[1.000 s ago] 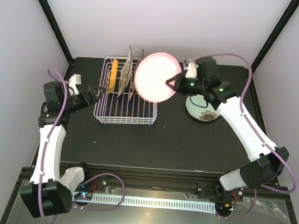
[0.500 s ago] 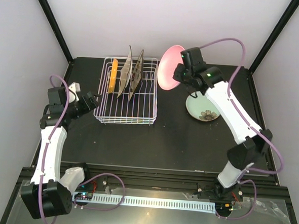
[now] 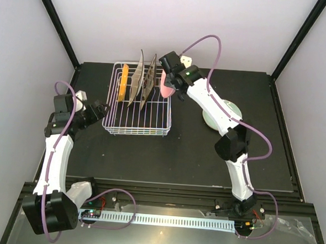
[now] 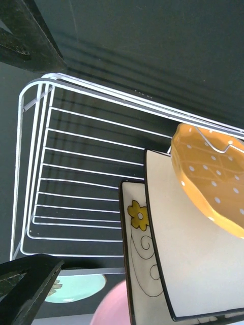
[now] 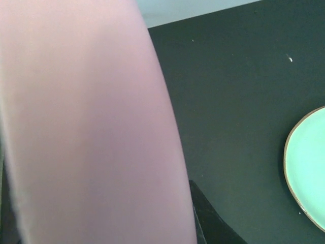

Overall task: Load the plates into the dish rack
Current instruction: Place the plate at the center of the board.

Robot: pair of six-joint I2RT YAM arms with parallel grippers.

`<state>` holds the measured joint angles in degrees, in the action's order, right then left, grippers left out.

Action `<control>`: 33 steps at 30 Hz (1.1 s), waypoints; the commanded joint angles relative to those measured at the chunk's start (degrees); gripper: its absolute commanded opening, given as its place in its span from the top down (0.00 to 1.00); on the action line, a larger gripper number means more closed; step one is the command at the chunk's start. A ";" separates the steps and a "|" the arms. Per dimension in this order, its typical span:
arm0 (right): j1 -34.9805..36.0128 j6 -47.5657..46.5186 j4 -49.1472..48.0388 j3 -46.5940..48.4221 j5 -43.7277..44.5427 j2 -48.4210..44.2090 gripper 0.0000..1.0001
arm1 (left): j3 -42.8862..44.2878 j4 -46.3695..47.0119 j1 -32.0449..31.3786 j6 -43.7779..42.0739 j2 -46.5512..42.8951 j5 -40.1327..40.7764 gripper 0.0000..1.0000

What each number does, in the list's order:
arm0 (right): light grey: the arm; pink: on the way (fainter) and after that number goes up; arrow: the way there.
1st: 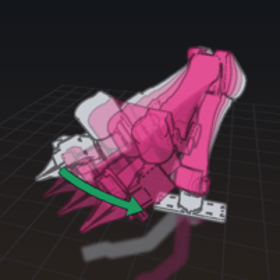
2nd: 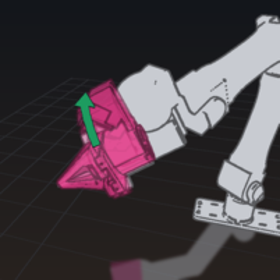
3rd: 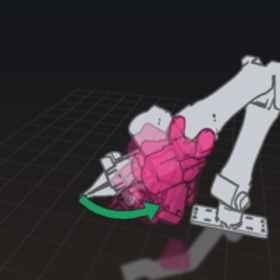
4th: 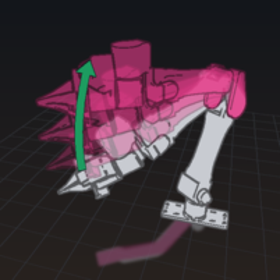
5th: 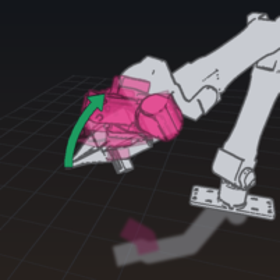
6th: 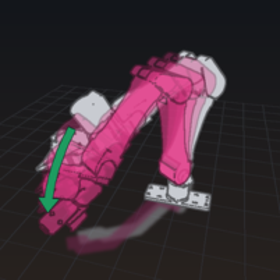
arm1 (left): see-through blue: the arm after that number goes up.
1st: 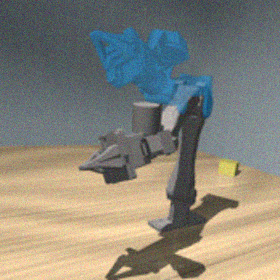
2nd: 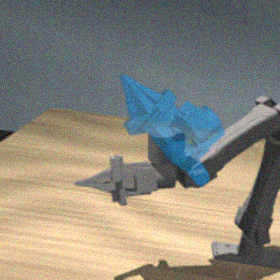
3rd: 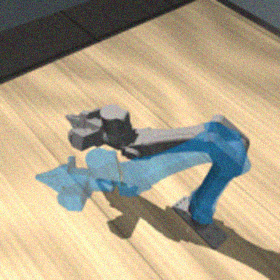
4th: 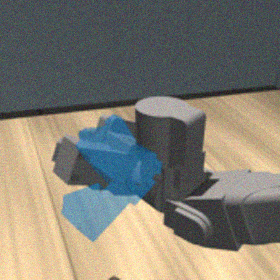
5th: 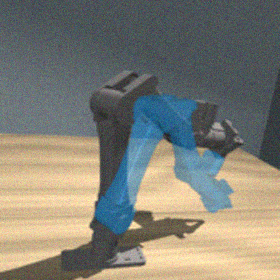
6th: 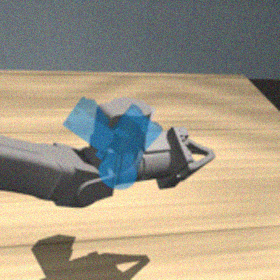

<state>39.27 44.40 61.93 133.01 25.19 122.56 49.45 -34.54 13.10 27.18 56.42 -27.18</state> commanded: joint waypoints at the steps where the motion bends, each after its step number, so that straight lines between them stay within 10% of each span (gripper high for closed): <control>1: 0.95 2.82 0.70 3.79 6.23 2.44 0.99 | 1.73 -0.87 0.13 -0.61 0.84 0.61 0.01; 33: 3.32 -4.89 -16.37 7.36 14.41 16.70 0.99 | -1.57 2.55 0.11 0.34 0.16 -1.81 0.01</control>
<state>41.78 41.08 49.04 139.15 34.30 137.23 48.05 -33.34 13.10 27.66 57.60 -28.38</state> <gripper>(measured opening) 0.155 0.988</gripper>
